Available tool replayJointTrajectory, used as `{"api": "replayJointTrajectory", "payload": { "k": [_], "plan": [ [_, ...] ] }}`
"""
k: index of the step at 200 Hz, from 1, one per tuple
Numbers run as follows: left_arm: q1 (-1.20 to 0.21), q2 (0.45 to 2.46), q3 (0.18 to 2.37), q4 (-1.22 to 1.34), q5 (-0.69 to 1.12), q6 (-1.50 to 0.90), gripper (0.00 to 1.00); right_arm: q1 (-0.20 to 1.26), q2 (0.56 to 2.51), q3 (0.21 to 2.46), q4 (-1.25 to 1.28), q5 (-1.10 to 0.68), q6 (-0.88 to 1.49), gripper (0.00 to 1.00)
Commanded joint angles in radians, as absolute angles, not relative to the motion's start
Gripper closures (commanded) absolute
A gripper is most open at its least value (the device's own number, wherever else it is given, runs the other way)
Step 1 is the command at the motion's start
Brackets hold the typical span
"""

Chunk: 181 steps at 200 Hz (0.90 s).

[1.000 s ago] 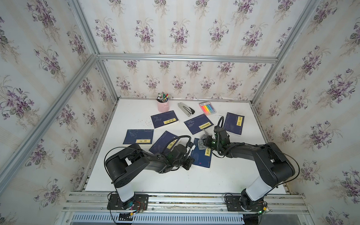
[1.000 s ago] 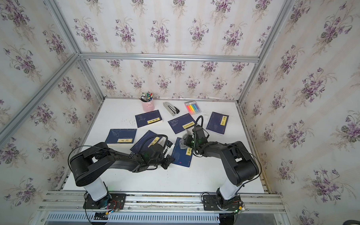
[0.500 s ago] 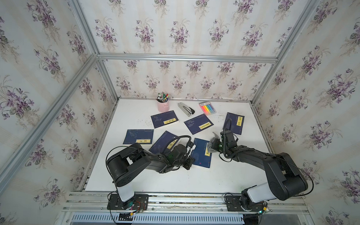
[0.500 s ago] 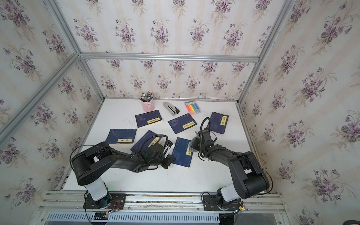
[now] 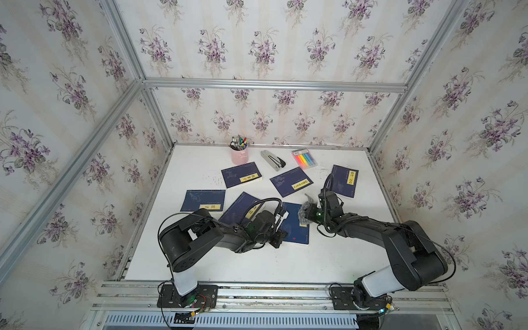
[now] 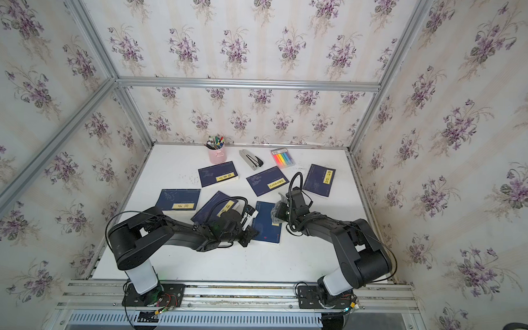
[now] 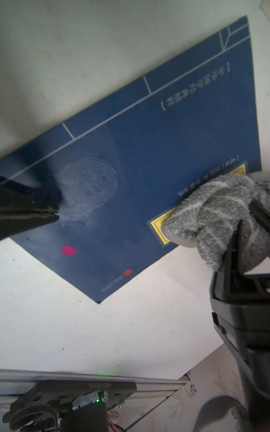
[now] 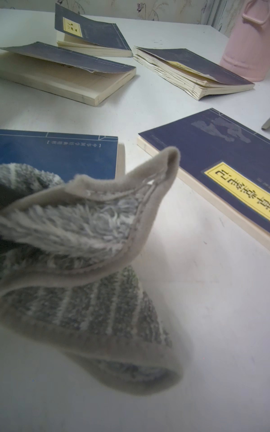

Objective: Wipe the cover of the book
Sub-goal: Wipe the dirt from the cover of the book.

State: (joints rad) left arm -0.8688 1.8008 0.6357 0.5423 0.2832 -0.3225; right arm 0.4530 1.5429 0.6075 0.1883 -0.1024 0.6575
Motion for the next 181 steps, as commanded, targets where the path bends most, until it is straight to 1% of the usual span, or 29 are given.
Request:
{"api": "replayJointTrajectory", "payload": {
  "k": [1, 30, 35, 79, 117, 181],
  "plan": [
    [-0.868, 1.83, 0.621, 0.3, 0.231, -0.31, 1.0, 0.484, 1.577, 0.632, 0.208, -0.122, 0.677, 1.0],
    [-0.868, 1.841, 0.616, 0.31, 0.225, -0.314, 1.0, 0.53, 1.643, 0.659, 0.234, -0.121, 0.701, 1.0],
    [-0.868, 1.84, 0.614, 0.313, 0.225, -0.316, 1.0, 0.572, 1.653, 0.665, 0.236, -0.121, 0.703, 1.0],
    [-0.868, 1.844, 0.6, 0.329, 0.216, -0.316, 1.0, 0.622, 1.732, 0.721, 0.281, -0.173, 0.717, 1.0],
    [-0.865, 1.854, 0.6, 0.332, 0.216, -0.318, 1.0, 0.64, 1.789, 0.754, 0.328, -0.227, 0.731, 1.0],
    [-0.861, 1.862, 0.601, 0.338, 0.219, -0.324, 1.0, 0.644, 1.812, 0.748, 0.387, -0.327, 0.716, 1.0]
  ]
}}
